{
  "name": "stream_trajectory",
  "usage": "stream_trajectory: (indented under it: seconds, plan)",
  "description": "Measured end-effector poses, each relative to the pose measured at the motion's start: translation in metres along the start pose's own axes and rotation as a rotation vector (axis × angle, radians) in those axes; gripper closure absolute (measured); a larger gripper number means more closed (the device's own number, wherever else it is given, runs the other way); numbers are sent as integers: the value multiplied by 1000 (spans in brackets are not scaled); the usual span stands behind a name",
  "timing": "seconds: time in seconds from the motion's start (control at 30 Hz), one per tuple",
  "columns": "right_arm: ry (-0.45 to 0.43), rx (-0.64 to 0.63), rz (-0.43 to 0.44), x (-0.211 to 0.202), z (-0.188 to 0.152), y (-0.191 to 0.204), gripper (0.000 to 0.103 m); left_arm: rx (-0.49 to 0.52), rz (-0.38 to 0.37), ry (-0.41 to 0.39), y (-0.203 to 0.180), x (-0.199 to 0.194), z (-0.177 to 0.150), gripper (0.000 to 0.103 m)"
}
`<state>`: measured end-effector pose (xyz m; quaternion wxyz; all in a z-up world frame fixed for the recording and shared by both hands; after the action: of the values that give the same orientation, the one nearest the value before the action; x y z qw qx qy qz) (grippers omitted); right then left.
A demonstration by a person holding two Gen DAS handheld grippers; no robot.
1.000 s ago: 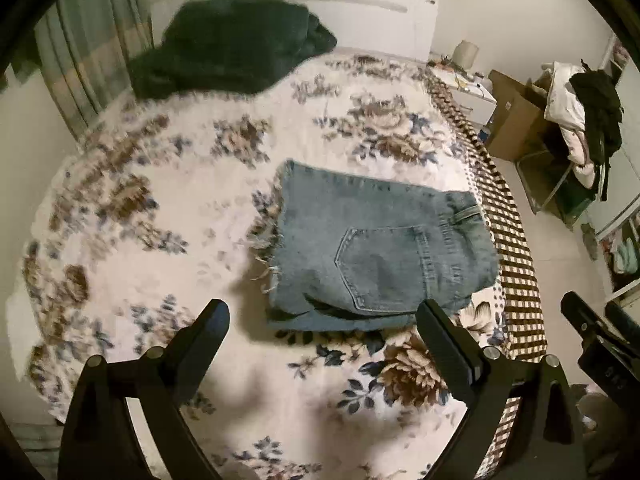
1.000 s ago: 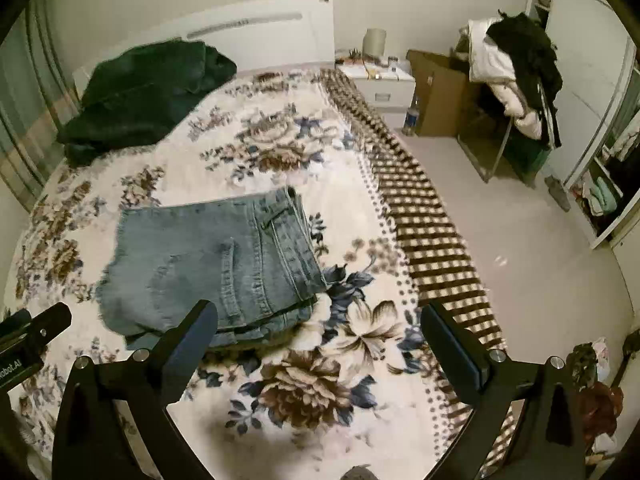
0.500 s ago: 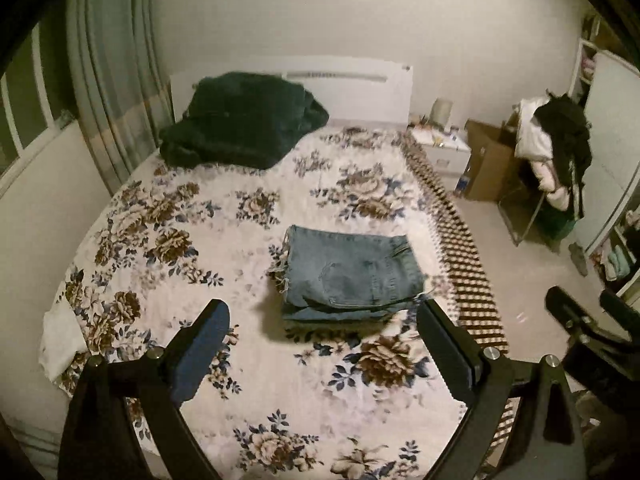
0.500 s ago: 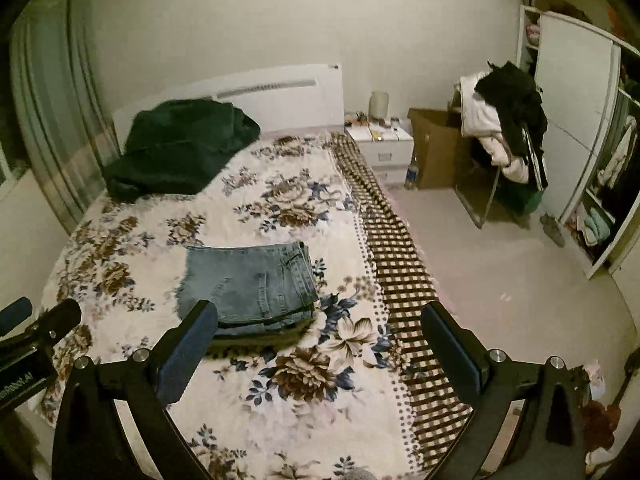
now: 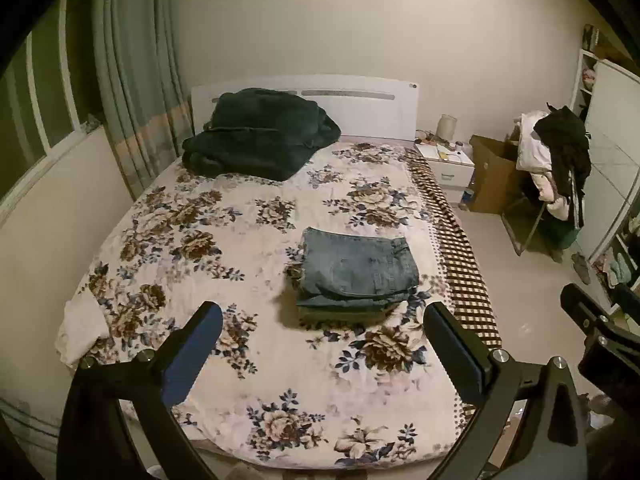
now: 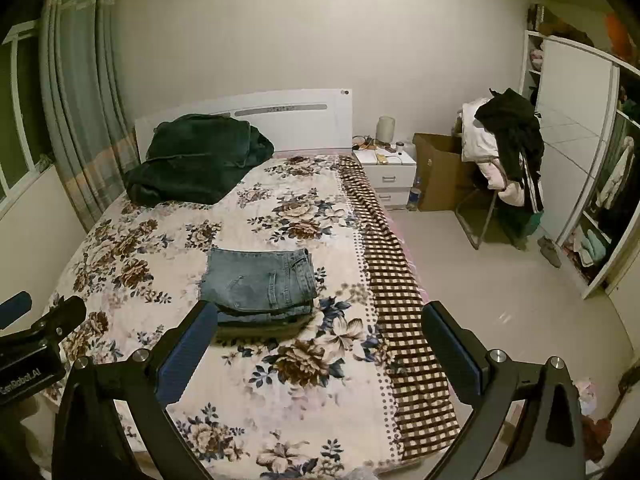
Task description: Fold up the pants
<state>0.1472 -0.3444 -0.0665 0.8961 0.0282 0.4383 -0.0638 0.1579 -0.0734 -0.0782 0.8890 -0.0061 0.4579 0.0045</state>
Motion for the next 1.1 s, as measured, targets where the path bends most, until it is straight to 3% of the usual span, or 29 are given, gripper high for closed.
stream_trajectory:
  seconds: [0.63, 1.1]
  plan:
    - [40, -7, 19, -5, 1, 34, 0, 28, 22, -1, 15, -14, -6, 0]
    - [52, -3, 31, -1, -2, 38, 0, 22, 12, -6, 19, -15, -6, 0]
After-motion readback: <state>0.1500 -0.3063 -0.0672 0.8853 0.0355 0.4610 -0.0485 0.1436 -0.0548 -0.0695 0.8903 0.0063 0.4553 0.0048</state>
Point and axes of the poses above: each gripper's, at about its wrist camera, not at the fingertips, and x roughly the way its jaws point, y to its left, z to its top, the point moved 3 cm from there along x, roughly the way its jaws point, and after that the axes turned 12 degrees about y, right-handed, at the moved point
